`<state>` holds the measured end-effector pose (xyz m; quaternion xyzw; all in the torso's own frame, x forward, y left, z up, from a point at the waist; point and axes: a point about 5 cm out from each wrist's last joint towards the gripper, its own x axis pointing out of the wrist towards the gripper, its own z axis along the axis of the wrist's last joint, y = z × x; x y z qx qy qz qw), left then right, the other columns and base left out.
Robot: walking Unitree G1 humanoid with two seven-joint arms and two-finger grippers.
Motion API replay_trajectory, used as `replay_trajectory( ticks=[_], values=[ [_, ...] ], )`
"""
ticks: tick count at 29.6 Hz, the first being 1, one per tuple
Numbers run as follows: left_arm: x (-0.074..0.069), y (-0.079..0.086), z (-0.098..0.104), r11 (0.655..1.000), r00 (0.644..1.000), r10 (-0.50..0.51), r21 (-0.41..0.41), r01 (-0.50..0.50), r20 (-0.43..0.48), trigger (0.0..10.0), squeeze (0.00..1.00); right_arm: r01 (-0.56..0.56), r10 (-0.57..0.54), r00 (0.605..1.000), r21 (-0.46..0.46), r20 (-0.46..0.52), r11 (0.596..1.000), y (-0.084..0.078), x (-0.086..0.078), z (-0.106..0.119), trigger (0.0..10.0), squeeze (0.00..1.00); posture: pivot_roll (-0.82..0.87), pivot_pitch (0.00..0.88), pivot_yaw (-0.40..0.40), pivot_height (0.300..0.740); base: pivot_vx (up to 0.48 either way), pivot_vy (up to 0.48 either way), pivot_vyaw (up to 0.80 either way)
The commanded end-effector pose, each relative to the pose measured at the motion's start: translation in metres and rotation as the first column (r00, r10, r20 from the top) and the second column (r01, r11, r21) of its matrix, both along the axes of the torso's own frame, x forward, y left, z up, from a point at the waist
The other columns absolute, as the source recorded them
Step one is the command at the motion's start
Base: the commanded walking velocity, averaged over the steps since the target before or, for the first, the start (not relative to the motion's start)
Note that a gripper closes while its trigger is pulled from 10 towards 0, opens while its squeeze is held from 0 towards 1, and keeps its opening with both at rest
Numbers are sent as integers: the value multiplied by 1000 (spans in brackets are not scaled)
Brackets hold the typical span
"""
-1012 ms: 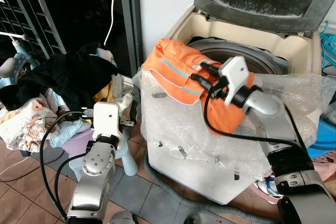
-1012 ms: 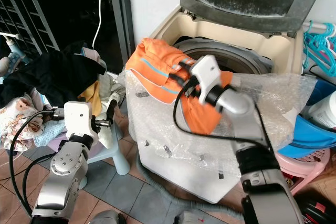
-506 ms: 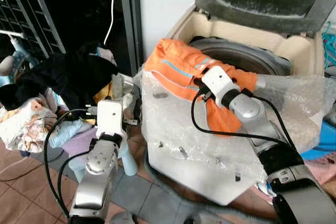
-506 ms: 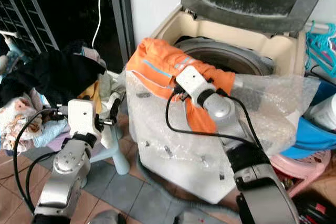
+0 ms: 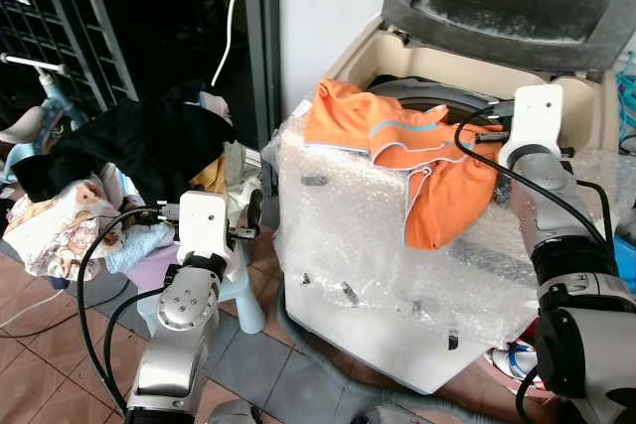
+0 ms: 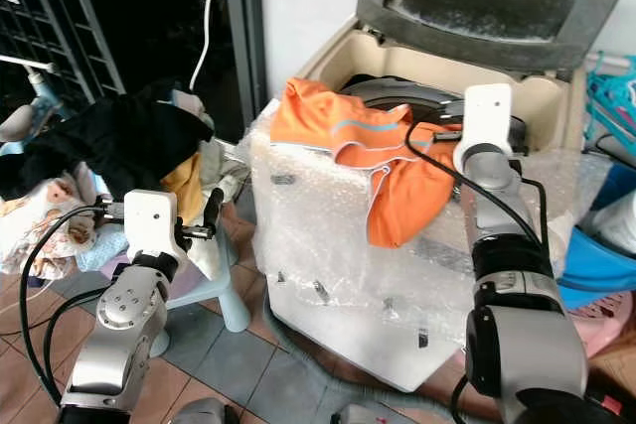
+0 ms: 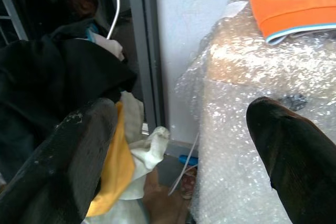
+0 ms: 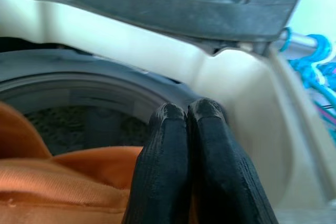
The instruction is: Clothes washing
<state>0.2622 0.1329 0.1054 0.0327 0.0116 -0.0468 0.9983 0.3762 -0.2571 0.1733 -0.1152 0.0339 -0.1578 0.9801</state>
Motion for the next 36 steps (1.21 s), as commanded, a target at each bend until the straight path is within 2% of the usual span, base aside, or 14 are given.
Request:
replay_trajectory(
  ticks=[1, 3, 4, 5, 6, 7, 9, 13, 16, 21, 25, 33, 35, 36],
  values=[
    [3, -2, 4, 1000, 1000, -5, 8, 5, 7, 10000, 0, -20, 28, 990, -59, 136, 998, 5, 4, 30, 0, 0, -18, 0, -7, 740, 0, 0, 0],
    [3, -1, 4, 1000, 1000, -4, 9, 4, 7, 10000, 0, -65, 78, 981, -81, 180, 995, 11, 3, 36, 4745, 0, -18, 0, -7, 740, 0, 0, 0],
    [3, -1, 4, 1000, 1000, -3, 9, 3, 6, 10000, 0, -83, 101, 975, -97, 198, 992, 14, 3, 39, 4745, 0, -18, 0, -7, 740, 0, 0, 0],
    [3, -1, 4, 1000, 1000, -3, 10, 3, 6, 10000, 0, -115, 140, 966, -122, 218, 986, 17, 2, 42, 9686, 0, -17, 0, -7, 740, 0, 0, 0],
    [2, -1, 4, 1000, 1000, -1, 11, 1, 6, 10000, 0, -210, 242, 940, -154, 241, 966, 26, -1, 45, 10000, 0, -16, 0, -6, 740, 0, 0, 0],
    [2, -1, 3, 1000, 1000, 0, 11, -1, 6, 10000, 0, -257, 290, 925, -159, 247, 953, 30, -3, 46, 10000, 0, -16, 0, -6, 740, 0, 0, 0],
    [2, 0, 3, 1000, 1000, 2, 13, -2, 4, 10000, 0, -342, 387, 892, -211, 235, 916, 34, -11, 44, 10000, 1000, -16, 0, -6, 740, 0, 0, 0],
    [1, 1, 3, 1000, 1000, 2, 14, -2, 0, 10000, 0, -369, 444, 873, -320, 203, 873, 28, -23, 43, 10000, 1000, -27, 0, -1, 740, 0, 0, 0],
    [1, 0, 2, 1000, 1000, -7, 16, 7, -4, 10000, 0, -491, 531, 822, -214, 206, 844, 25, -30, 44, 10000, 1000, -34, 0, 6, 740, 0, 0, 0],
    [2, -2, 2, 1000, 1000, -24, 15, 24, -6, 10000, 0, -783, 786, 613, -71, 77, 618, 42, -46, 28, 10000, 1000, -37, 0, 13, 740, 0, 0, 0],
    [2, -2, 3, 1000, 1000, -26, 17, 26, -5, 10000, 0, -858, 853, 513, -53, -94, 511, 52, -52, 3, 10000, 1000, -28, 0, 10, 740, 0, 0, 0],
    [1, 0, 3, 1000, 1000, -12, 18, 12, -3, 10000, 0, -809, 763, 569, -40, -305, 587, 55, -32, -27, 10000, 1000, -14, 0, 5, 740, 0, 0, 0],
    [1, -1, 3, 1000, 1000, -11, 17, 11, -3, 10000, 0, -716, 654, 678, -102, -337, 690, 48, -19, -28, 10000, 1000, -13, 0, 5, 740, 0, 0, 0],
    [1, -1, 3, 1000, 1000, -12, 18, 13, -3, 10000, 0, -601, 546, 781, -125, -303, 789, 40, -7, -22, 10000, 1000, -14, 0, 5, 740, 0, 0, 0]
  ],
)
